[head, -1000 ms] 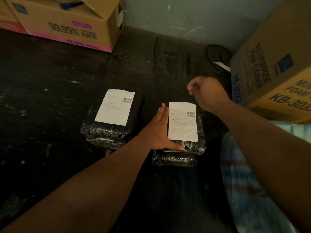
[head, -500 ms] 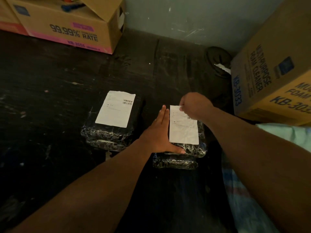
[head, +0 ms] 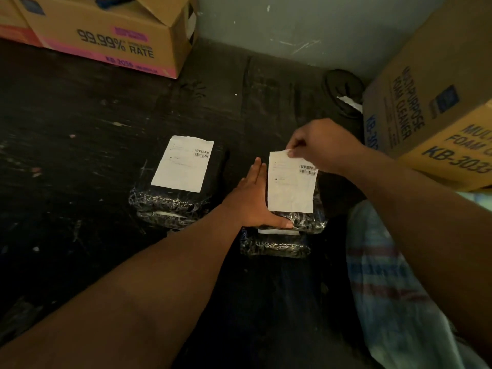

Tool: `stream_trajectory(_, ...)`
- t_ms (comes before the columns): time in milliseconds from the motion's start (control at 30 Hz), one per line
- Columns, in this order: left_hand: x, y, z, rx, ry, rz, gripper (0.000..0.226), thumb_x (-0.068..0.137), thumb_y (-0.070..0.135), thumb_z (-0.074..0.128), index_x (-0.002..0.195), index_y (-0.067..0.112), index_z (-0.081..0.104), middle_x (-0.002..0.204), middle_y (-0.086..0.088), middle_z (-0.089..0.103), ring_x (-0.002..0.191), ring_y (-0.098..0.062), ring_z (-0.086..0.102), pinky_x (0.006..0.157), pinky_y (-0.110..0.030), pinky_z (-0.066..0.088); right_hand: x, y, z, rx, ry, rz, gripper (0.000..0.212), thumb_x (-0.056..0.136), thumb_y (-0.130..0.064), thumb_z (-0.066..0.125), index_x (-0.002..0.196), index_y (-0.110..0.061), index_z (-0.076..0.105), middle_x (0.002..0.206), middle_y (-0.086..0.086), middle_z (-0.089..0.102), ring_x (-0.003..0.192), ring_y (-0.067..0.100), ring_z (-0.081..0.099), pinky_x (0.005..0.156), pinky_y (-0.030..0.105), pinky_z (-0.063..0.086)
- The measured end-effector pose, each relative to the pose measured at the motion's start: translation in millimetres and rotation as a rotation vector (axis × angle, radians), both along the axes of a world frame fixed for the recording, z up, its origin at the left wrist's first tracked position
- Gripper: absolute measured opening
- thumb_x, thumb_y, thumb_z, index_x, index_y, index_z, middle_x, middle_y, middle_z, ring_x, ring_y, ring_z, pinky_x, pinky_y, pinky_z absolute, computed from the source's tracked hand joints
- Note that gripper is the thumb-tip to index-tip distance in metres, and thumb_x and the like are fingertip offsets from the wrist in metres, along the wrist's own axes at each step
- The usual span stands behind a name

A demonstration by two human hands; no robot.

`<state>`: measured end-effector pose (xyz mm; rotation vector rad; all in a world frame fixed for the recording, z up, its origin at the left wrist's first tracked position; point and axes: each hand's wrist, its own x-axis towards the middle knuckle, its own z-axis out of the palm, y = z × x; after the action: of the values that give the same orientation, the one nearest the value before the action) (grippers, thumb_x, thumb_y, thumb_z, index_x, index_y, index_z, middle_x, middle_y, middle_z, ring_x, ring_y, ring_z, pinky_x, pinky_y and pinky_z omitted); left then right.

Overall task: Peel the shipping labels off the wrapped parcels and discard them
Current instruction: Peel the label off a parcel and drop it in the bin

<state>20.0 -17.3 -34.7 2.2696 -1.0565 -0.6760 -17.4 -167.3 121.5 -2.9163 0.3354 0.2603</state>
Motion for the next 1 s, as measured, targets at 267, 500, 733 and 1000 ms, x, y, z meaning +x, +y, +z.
stream_trajectory(267,-11,5,-1,-0.029,-0.131,-0.024,0.149,0.055,0.087,0.072,0.160,0.023,-0.013,0.167,0.000,-0.022,0.153,-0.021,-0.018,0.123,-0.055,0.007,-26,2,-2,-0.098,-0.043,0.049,0.019,0.094,-0.020,0.061,0.108,-0.022,0.074,0.106,0.006,0.063,0.089,0.019,0.061,0.079,0.032,0.049)
stream_trajectory(500,-14,5,-5,0.013,-0.116,-0.032,0.148,0.056,0.090,0.069,0.160,0.024,-0.014,0.167,0.002,-0.023,0.151,-0.016,-0.023,0.120,-0.052,0.002,-41,8,10,-0.098,-0.066,0.004,0.021,0.096,-0.020,0.059,0.113,-0.019,0.072,0.109,0.003,0.069,0.087,0.013,0.058,0.078,0.027,0.044)
stream_trajectory(733,-11,7,-4,0.042,-0.128,-0.054,0.152,0.054,0.086,0.073,0.161,0.018,-0.011,0.167,0.002,-0.024,0.151,-0.014,-0.024,0.121,-0.045,-0.003,-64,0,20,-0.023,-0.060,-0.050,0.018,0.094,-0.019,0.062,0.107,-0.018,0.074,0.105,0.003,0.072,0.085,0.011,0.058,0.079,0.027,0.046)
stream_trajectory(1000,-12,9,-1,0.063,-0.133,-0.077,0.151,0.059,0.081,0.075,0.160,0.016,-0.015,0.165,0.002,-0.029,0.151,-0.016,-0.025,0.121,-0.044,-0.004,-79,-4,58,-0.077,-0.237,-0.127,0.019,0.094,-0.017,0.059,0.108,-0.016,0.073,0.103,0.004,0.071,0.086,0.011,0.055,0.075,0.024,0.038)
